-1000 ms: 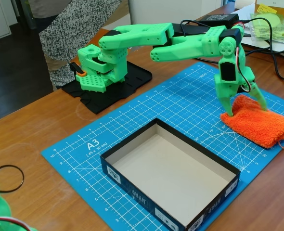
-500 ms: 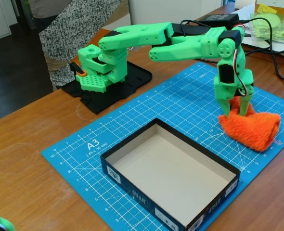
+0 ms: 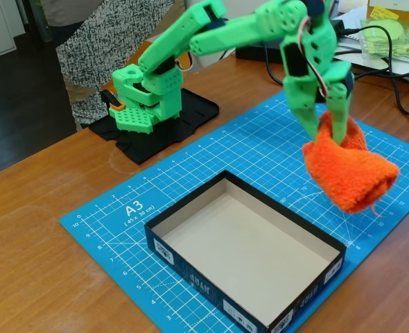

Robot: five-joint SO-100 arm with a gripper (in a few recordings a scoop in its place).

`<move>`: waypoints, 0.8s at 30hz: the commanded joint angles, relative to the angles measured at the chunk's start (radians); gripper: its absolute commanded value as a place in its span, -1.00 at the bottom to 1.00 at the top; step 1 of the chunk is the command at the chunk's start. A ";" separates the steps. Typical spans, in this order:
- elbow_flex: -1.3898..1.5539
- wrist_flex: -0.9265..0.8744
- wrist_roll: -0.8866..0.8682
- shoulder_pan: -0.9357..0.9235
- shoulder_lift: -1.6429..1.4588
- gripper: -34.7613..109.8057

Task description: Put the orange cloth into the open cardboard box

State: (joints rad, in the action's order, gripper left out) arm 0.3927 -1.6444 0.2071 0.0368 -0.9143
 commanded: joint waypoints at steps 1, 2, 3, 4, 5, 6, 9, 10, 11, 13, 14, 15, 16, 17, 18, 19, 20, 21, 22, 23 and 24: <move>0.046 -0.011 0.015 -0.067 -0.155 -0.53; 0.060 -0.011 0.021 -0.095 -0.166 -0.53; 0.071 -0.011 0.032 -0.124 -0.173 -0.53; 0.078 -0.011 0.040 -0.158 -0.178 -0.53; 0.081 -0.011 0.048 -0.192 -0.178 -0.53; 0.081 -0.011 0.055 -0.229 -0.175 -0.53; 0.069 -0.011 0.092 -0.328 -0.152 -0.53; 0.060 -0.011 0.104 -0.356 -0.138 -0.53; 0.044 -0.011 0.112 -0.382 -0.118 -0.53; 0.017 -0.011 0.124 -0.413 -0.083 -0.53; 0.009 -0.011 0.130 -0.417 -0.067 -0.53; 0.008 -0.011 0.133 -0.417 -0.057 -0.53; 0.006 -0.011 0.133 -0.410 -0.046 -0.53; 0.002 -0.011 0.132 -0.399 -0.032 -0.53; -0.005 -0.011 0.123 -0.385 -0.017 -0.53; -0.014 -0.011 0.117 -0.367 0.006 -0.53; -0.023 -0.011 0.112 -0.345 0.029 -0.53; -0.035 -0.011 0.106 -0.324 0.052 -0.53; -0.051 -0.011 0.098 -0.302 0.075 -0.53; -0.064 -0.011 0.089 -0.284 0.098 -0.53; -0.075 -0.011 0.080 -0.267 0.118 -0.53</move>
State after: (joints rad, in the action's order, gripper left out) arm 0.3666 -1.6444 0.2961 -0.2700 -0.8084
